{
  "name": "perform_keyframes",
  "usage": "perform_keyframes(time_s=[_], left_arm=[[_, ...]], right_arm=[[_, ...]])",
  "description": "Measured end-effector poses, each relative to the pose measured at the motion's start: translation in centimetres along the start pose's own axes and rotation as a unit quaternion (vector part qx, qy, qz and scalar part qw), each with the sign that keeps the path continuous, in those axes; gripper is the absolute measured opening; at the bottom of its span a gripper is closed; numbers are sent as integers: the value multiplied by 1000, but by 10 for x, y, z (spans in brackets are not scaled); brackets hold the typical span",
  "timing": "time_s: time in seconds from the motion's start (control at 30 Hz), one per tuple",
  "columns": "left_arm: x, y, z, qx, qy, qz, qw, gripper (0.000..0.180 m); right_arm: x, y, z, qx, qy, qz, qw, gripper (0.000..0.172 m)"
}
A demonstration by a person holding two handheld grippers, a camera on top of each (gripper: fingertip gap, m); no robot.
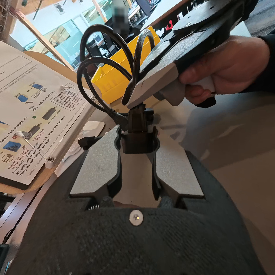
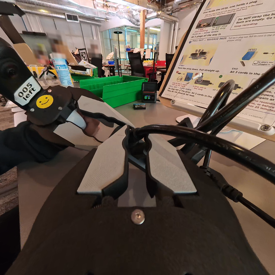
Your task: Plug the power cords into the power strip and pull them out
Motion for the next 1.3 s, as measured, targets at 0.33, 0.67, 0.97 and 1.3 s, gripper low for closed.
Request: perform_keyframes(time_s=[0.33, 0.67, 0.97, 1.3], left_arm=[[0, 4, 5, -19, 25, 43, 999, 38], [-4, 32, -2, -59, 121, 54, 989, 0], [21, 5, 9, -269, 109, 128, 948, 0], [28, -1, 18, -285, 93, 99, 949, 0]], right_arm=[[-3, -4, 7, -13, 26, -10, 1000, 16], [-14, -13, 15, -49, 50, -41, 997, 15], [-27, -17, 24, -88, 78, -66, 991, 13], [-28, -21, 28, -114, 58, -80, 988, 13]])
Point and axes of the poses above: each gripper's, where its closed fingertips meet, y back along the fingers, z out of its underside, x = y × z across the jaws, the point moved 7 cm from there along y, back along the fingers, and after that the axes turned 2 degrees about x, right-handed, at the moved point
